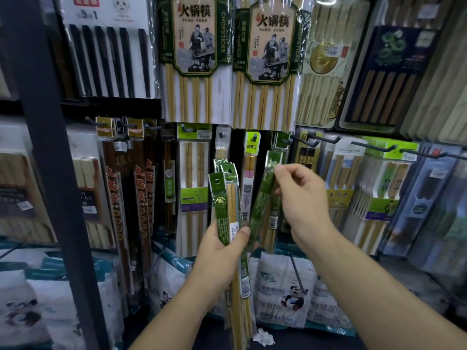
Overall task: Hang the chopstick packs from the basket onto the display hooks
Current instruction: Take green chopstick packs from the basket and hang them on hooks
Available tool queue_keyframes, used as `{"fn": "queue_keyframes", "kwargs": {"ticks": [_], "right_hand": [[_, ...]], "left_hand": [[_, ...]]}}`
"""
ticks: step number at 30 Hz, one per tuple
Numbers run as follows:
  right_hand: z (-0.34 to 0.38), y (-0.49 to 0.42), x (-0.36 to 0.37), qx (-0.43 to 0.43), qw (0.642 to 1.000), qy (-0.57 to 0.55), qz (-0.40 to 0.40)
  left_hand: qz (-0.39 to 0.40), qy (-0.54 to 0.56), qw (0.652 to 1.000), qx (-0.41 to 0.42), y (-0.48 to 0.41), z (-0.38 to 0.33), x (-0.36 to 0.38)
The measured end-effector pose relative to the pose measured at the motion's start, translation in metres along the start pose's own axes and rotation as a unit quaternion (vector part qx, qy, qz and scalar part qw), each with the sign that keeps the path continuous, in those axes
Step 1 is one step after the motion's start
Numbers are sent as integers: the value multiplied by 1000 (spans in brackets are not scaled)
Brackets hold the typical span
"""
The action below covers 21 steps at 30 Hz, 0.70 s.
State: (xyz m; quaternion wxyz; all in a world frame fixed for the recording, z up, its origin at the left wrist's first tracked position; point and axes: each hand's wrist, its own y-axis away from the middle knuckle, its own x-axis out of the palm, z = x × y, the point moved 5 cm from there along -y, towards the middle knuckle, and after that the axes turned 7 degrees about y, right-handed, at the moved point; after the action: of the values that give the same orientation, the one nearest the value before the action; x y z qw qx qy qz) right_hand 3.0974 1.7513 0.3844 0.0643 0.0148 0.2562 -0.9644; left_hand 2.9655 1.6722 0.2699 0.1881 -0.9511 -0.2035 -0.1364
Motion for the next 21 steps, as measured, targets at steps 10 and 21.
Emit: {"fn": "queue_keyframes", "kwargs": {"ticks": [10, 21], "right_hand": [[22, -26, -16, -55, 997, 1, -56], [16, -32, -16, -47, 996, -7, -74]], "left_hand": [[27, 21, 999, -2, -2, 1, -2], [18, 26, 999, -3, -1, 2, -3]]}}
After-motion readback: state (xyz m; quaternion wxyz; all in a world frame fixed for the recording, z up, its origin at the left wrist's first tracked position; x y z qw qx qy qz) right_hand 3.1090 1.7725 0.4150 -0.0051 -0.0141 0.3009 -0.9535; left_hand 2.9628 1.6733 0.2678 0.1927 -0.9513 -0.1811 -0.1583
